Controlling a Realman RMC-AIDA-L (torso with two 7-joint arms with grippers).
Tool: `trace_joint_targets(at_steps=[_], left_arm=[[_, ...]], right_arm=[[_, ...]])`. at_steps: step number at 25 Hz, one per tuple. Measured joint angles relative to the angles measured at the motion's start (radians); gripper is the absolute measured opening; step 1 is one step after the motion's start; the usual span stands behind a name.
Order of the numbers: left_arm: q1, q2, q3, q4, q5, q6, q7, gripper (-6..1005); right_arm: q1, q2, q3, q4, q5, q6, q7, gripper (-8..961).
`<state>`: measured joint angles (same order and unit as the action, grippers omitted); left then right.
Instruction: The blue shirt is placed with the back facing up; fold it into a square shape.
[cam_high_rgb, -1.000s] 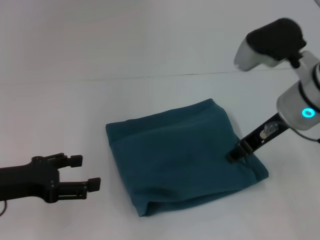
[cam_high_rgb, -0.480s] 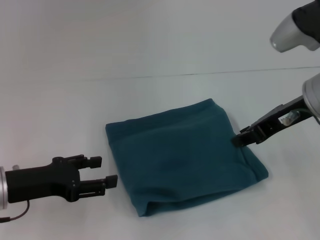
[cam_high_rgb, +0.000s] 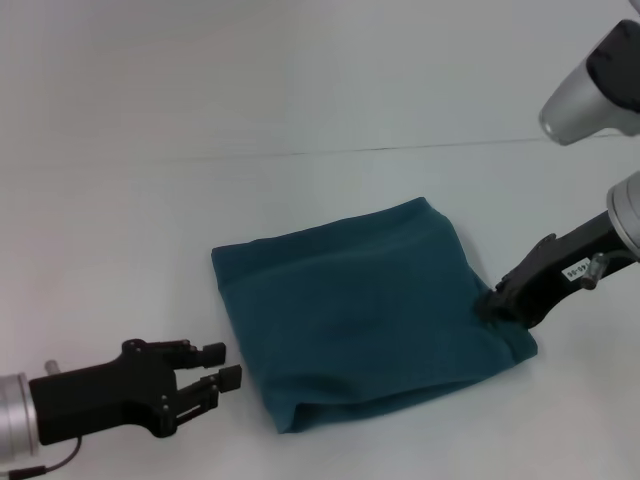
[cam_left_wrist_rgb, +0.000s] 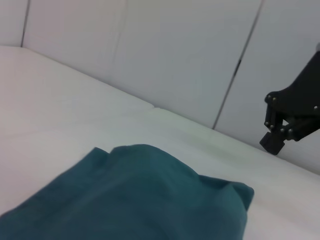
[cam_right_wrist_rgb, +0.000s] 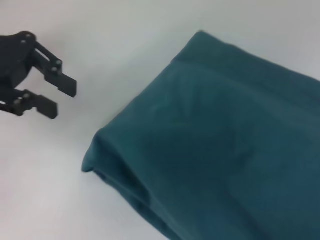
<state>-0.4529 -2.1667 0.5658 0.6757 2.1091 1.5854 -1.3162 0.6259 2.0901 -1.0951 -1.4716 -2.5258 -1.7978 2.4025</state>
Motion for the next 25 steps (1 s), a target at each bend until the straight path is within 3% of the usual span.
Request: trace_joint_targets(at_steps=[2, 5, 16, 25], left_arm=[[-0.004, 0.000, 0.001, -0.028, -0.004, -0.014, 0.025, 393], [-0.020, 0.000, -0.001, -0.077, -0.008, -0.041, 0.051, 247], [-0.087, -0.002, 0.010, -0.241, -0.059, -0.119, 0.169, 73], [-0.107, -0.007, 0.099, -0.296, -0.059, -0.202, 0.178, 86]], right_arm=[[0.002, 0.000, -0.010, 0.000, -0.002, -0.008, 0.004, 3], [0.007, 0.001, -0.014, 0.000, -0.004, -0.026, 0.009, 0], [0.015, 0.001, -0.015, -0.001, -0.033, -0.045, 0.036, -1], [0.015, 0.001, -0.015, -0.001, -0.033, -0.038, 0.036, -1]])
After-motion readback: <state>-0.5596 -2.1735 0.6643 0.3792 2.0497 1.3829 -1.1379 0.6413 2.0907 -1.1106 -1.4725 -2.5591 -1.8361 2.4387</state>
